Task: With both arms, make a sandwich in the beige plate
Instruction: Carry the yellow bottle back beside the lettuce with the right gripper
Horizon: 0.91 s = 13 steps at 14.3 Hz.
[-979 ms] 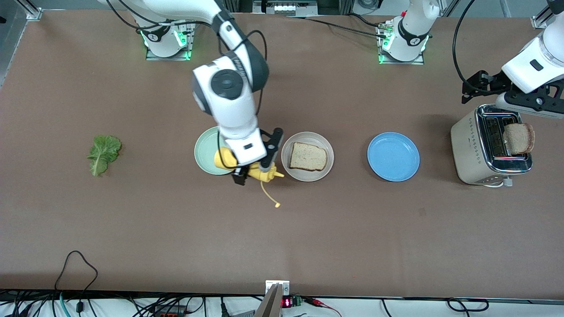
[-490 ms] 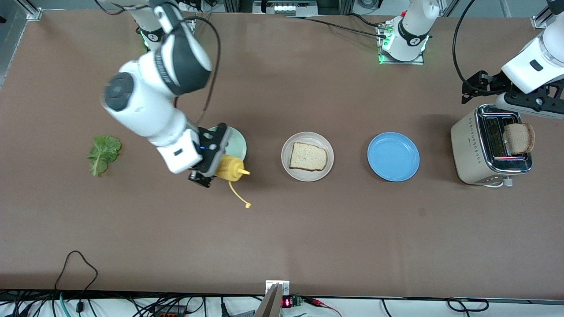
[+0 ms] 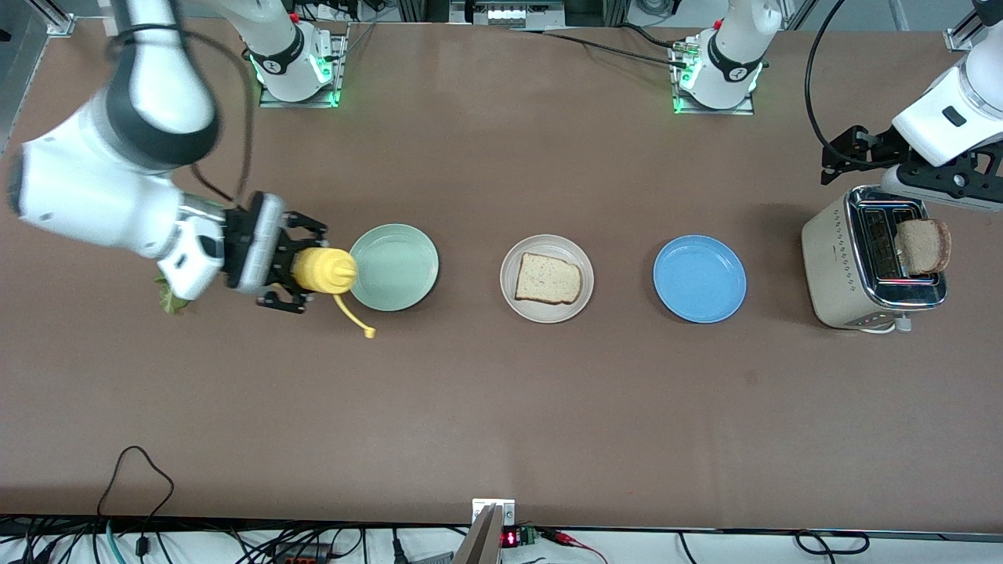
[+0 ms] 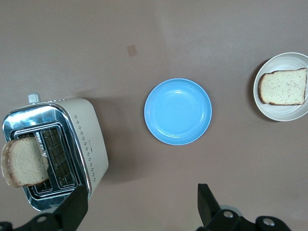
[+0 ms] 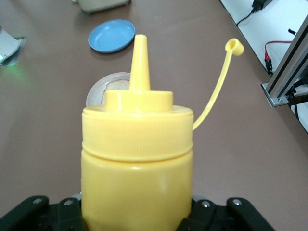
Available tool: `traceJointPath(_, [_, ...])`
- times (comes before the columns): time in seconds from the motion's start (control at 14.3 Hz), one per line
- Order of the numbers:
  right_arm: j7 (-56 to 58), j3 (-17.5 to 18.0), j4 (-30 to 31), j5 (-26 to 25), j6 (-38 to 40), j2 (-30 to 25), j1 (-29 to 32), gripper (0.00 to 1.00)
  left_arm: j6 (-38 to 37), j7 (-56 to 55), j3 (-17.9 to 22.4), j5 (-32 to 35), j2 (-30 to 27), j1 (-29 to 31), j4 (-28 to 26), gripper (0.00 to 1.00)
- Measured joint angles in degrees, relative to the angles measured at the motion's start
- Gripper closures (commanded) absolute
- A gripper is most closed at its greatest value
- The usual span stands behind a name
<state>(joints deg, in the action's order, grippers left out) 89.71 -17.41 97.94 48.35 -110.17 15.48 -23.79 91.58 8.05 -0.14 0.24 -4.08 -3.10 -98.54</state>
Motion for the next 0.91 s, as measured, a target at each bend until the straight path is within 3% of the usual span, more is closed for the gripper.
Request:
traceJointPath(0.49, [33.21,0.02,12.14,17.04,11.27,3.13,14.10,0.58,0.00,0.00,0.00,0.00,0.00,0.00,0.01,0.00])
traceJointPath(0.91, [54.31,0.15,14.67,26.43,22.83,17.03,21.14,0.58,0.00,0.00,0.00,0.00,0.00,0.00,0.02,0.00])
